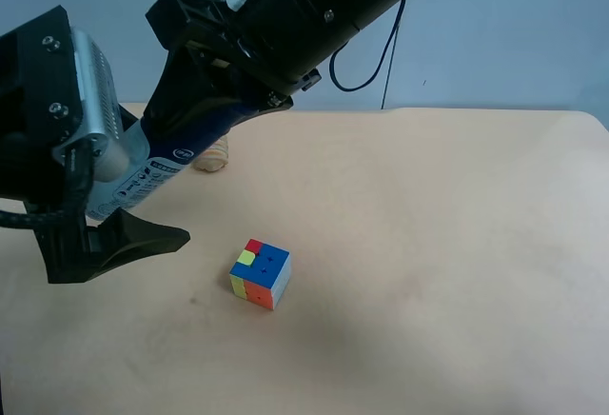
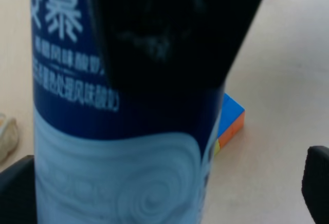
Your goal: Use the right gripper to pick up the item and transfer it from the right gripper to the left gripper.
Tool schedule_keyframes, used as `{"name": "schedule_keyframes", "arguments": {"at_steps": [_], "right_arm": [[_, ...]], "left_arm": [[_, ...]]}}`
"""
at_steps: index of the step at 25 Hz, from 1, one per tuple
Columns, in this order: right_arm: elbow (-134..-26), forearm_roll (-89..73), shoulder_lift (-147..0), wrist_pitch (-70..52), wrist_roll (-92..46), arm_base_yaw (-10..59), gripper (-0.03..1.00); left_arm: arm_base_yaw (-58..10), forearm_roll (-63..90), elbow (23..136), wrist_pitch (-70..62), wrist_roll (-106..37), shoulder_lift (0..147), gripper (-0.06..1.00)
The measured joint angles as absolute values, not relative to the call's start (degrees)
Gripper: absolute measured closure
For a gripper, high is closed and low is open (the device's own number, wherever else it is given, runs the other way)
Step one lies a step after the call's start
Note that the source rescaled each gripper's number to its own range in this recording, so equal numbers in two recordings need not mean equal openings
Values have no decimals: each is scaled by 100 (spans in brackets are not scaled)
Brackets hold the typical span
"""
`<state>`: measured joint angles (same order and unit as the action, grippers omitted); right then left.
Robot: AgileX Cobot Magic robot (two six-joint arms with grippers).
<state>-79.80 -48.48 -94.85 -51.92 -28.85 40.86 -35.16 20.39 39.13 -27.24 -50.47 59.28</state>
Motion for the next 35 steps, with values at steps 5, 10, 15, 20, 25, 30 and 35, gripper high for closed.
{"name": "schedule_keyframes", "arguments": {"at_steps": [5, 10, 15, 20, 25, 30, 35], "right_arm": [[-7980, -4850, -9485, -5185, -2885, 4086, 97], [-7980, -4861, -9485, -5279, -2885, 4097, 97], [-7980, -4861, -9485, -5279, -2885, 4097, 97], [-7980, -4844, -9485, -5273, -2810, 4097, 97], [-8013, -4724, -9485, -5119, -2637, 4097, 19], [-8013, -4588, -9485, -5123, -2498, 4097, -1], [-8013, -4500, -9387, -5332, -2314, 4097, -3]], "left_arm": [[-3516, 2065, 3913, -2719, -5122, 5928, 13], [-3516, 2042, 3916, -2627, -5123, 5934, 94], [-3516, 2042, 3916, -2621, -5135, 5947, 89], [-3516, 2047, 3916, -2621, -5135, 5947, 89], [-3516, 2047, 3916, -2784, -5141, 5964, 89], [-3516, 2047, 3916, -2791, -5141, 5964, 89], [-3516, 2047, 3916, -2791, -5141, 5964, 89]]}}
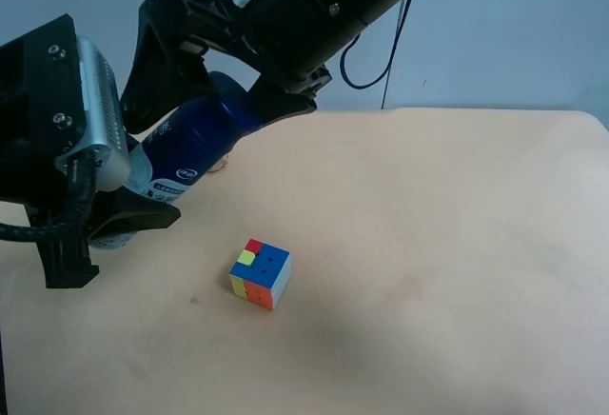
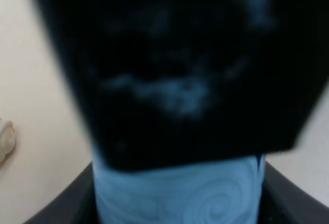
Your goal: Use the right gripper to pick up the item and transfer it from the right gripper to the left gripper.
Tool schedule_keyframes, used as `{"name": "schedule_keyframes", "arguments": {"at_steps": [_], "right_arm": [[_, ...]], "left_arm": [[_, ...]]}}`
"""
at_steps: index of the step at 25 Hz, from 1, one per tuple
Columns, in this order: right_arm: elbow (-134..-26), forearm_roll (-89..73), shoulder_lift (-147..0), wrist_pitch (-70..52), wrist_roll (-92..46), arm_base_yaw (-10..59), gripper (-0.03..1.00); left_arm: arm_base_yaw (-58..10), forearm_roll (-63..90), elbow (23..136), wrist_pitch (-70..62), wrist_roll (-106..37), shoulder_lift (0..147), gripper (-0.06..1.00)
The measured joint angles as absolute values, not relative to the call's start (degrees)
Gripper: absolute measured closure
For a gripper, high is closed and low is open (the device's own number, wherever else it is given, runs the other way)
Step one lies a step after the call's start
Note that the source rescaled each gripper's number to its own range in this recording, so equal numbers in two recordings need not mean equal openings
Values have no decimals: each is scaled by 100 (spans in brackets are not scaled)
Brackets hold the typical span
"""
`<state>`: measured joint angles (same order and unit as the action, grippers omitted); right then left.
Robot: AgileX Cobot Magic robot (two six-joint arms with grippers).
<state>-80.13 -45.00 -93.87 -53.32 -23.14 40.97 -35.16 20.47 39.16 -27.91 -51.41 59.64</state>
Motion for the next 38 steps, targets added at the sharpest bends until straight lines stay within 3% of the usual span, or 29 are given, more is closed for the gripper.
{"name": "schedule_keyframes", "arguments": {"at_steps": [16, 27, 31, 38], "right_arm": [[-8023, -2684, -7721, -6854, -1008, 4097, -3], [-7996, -659, -5516, -6933, 0, 4097, -3], [-7302, -300, -4433, -6936, 0, 4097, -3], [-5066, 0, -2783, -6986, 0, 4097, -3]], "left_arm": [[-3516, 2047, 3916, -2791, -5141, 5964, 89], [-3516, 2047, 3916, -2791, -5141, 5964, 89], [-3516, 2047, 3916, -2791, -5141, 5964, 89], [-3516, 2047, 3916, -2791, -5141, 5964, 89]]}}
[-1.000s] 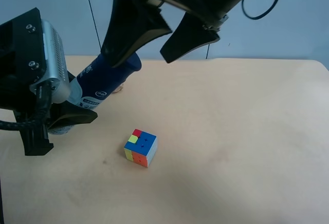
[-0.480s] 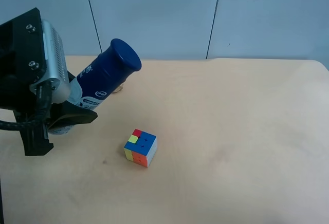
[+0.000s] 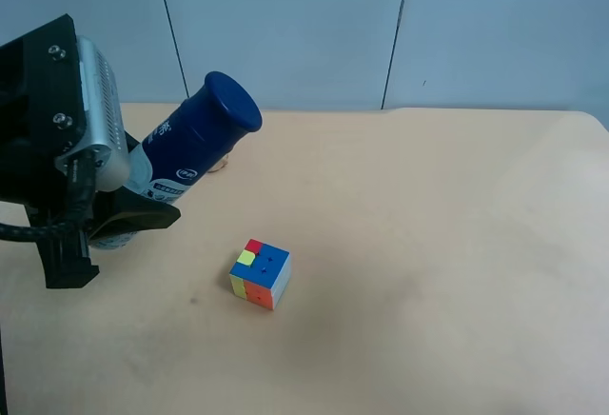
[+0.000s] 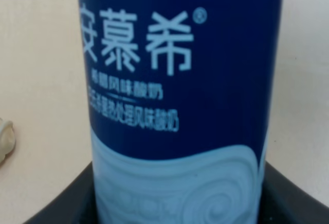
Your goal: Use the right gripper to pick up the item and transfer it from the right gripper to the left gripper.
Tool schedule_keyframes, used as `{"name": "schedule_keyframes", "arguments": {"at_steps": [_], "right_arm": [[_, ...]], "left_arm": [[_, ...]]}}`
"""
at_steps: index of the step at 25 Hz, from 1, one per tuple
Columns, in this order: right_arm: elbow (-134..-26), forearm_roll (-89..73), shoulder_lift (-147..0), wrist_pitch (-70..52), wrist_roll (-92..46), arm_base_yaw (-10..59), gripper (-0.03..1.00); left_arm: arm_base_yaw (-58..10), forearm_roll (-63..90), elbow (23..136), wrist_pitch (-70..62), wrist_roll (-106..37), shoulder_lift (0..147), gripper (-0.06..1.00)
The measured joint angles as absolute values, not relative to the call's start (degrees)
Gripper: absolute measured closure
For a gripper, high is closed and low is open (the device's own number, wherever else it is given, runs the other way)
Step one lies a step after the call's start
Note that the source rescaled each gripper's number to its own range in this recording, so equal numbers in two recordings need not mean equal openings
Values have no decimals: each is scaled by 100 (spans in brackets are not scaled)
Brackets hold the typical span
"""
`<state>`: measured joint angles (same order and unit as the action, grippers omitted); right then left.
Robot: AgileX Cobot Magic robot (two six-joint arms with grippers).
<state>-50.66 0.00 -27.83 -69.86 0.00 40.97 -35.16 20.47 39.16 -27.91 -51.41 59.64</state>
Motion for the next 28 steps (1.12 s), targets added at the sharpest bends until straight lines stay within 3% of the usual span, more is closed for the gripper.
{"name": "schedule_keyframes", "arguments": {"at_steps": [9, 24, 28], "right_arm": [[-3014, 45, -1539, -6130, 0, 4097, -3], [-2881, 124, -1488, -6158, 0, 4074, -3], [-2881, 124, -1439, -6153, 0, 3321, -3]], "left_arm": [[-3516, 2047, 3916, -2791, -5141, 5964, 89], [-3516, 2047, 3916, -2791, -5141, 5964, 89], [-3516, 2047, 3916, -2791, -5141, 5964, 89]]}}
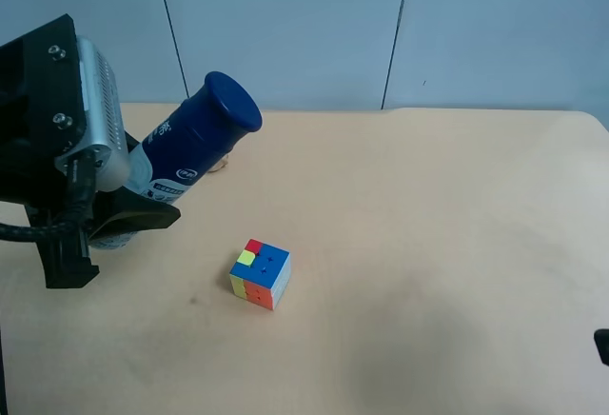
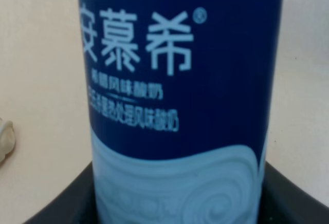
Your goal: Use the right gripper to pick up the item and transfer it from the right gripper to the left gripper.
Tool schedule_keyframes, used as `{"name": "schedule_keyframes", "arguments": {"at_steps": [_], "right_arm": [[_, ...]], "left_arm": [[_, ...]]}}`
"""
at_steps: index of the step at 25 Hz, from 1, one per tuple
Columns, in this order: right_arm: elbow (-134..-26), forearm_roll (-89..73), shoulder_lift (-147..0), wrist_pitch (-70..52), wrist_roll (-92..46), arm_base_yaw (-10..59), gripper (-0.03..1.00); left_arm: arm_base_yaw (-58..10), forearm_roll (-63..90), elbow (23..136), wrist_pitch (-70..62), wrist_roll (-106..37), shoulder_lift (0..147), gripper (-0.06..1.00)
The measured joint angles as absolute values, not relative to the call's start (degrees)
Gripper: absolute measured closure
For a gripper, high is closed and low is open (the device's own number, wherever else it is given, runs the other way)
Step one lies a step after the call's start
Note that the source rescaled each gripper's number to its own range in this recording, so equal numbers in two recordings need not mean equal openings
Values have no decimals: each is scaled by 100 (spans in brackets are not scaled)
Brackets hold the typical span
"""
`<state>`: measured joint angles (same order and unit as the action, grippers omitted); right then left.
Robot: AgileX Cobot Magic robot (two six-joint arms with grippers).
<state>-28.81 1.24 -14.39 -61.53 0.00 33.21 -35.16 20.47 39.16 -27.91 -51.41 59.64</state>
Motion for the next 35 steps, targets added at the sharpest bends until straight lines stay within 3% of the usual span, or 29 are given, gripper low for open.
{"name": "schedule_keyframes", "arguments": {"at_steps": [7, 12, 35], "right_arm": [[-2845, 126, -308, -6138, 0, 1180, -3], [-2845, 131, 15, -6138, 0, 260, -3], [-2845, 126, 15, -6138, 0, 156, -3]], "left_arm": [[-3516, 2047, 3916, -2791, -5141, 5964, 89], [-3516, 2047, 3916, -2796, -5141, 5964, 89], [-3516, 2047, 3916, -2837, -5141, 5964, 89]]}}
